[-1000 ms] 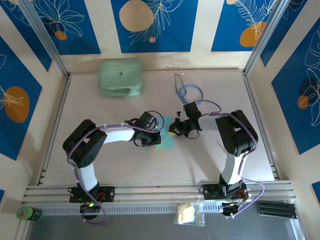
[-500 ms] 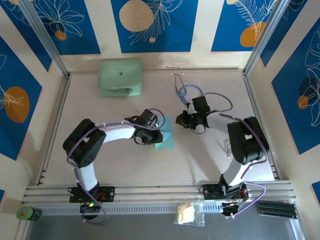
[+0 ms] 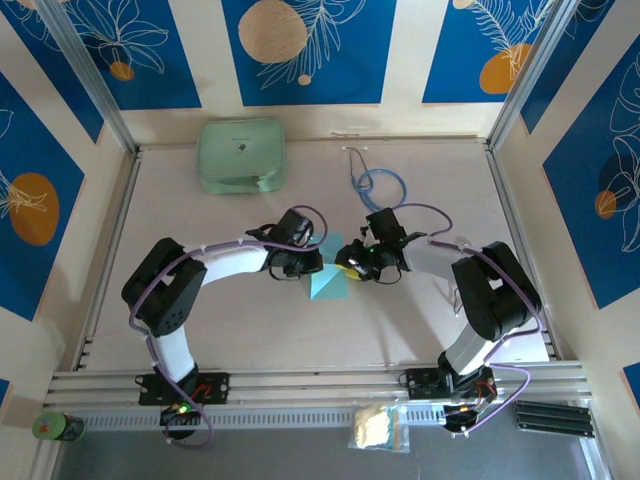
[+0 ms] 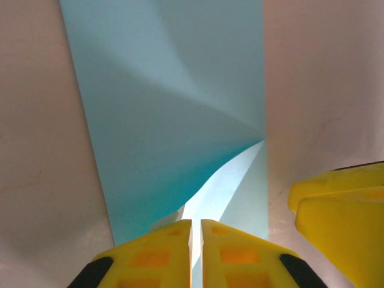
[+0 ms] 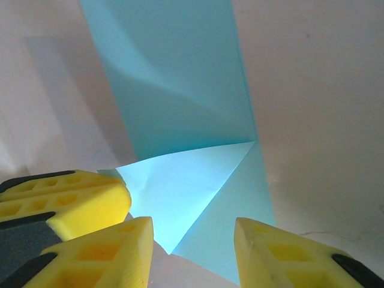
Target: Fold a paper plane with a square sheet of paper (pick it up from the middle)
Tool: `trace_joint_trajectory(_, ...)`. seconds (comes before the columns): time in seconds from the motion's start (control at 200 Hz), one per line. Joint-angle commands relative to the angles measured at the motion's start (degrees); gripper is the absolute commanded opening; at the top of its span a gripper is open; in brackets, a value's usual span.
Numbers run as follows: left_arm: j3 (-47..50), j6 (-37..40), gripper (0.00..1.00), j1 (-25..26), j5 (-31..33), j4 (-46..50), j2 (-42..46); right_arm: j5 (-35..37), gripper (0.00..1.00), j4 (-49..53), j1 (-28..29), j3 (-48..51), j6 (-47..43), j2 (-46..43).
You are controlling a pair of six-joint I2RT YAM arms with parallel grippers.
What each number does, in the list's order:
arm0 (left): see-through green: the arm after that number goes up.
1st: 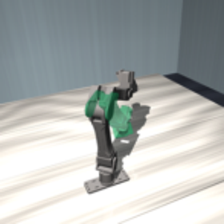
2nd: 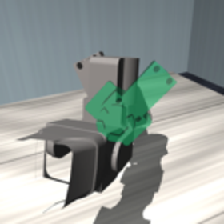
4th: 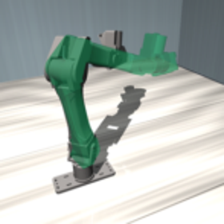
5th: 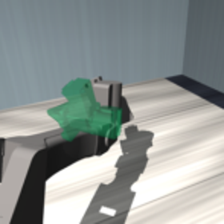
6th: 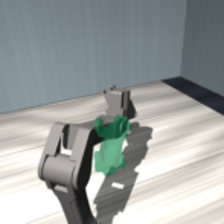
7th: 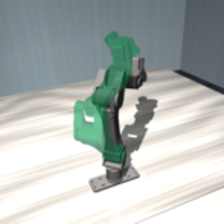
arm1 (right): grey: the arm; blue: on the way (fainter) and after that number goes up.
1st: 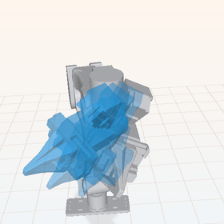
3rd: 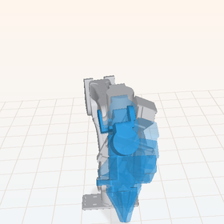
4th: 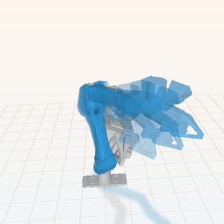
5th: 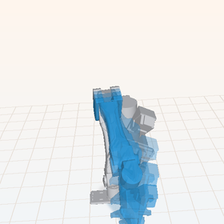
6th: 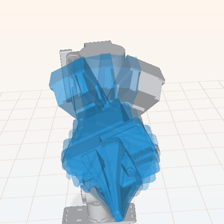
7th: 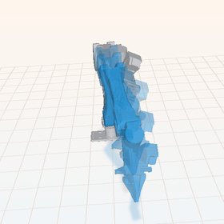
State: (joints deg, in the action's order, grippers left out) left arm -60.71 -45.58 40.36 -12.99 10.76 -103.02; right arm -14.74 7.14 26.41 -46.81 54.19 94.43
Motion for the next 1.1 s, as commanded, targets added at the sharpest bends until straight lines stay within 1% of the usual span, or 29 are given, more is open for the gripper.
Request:
trace_joint_trajectory(0.0, -0.71, -0.99, 0.10, -0.51, 1.39, -0.97, -1.99, 0.88, 0.40, 1.75, 0.40, -1.27, 2.70, 2.05)
trace_joint_trajectory(0.135, 0.19, -1.83, 0.07, -0.77, 2.76, -0.92, -2.54, 1.20, 0.40, 1.87, 0.48, -1.71, 2.96, 2.88)
trace_joint_trajectory(0.295, 2.00, -3.87, 0.06, -0.99, 3.72, -1.29, -3.15, 1.24, 0.40, 2.09, 0.80, -2.32, 2.64, 2.94)
trace_joint_trajectory(0.47, 4.49, -6.80, 0.06, -1.14, 2.67, -3.41, -3.36, 1.39, 0.40, 2.01, 0.96, -2.59, 2.67, 3.27)
trace_joint_trajectory(0.63, 5.17, -7.32, 0.06, -1.19, 2.53, -3.66, -3.25, 1.37, 0.40, 1.22, 1.14, -2.92, 3.21, 3.92)
trace_joint_trajectory(0.75, 5.25, -7.11, 0.05, -1.29, 2.36, -3.53, -3.26, 1.32, 0.36, 0.81, 1.35, -3.54, 3.21, 4.47)
trace_joint_trajectory(1.091, 5.70, -6.90, 0.05, -1.42, 2.18, -3.82, -2.91, 0.36, 0.31, 0.64, 2.50, -5.58, 1.39, 6.88)
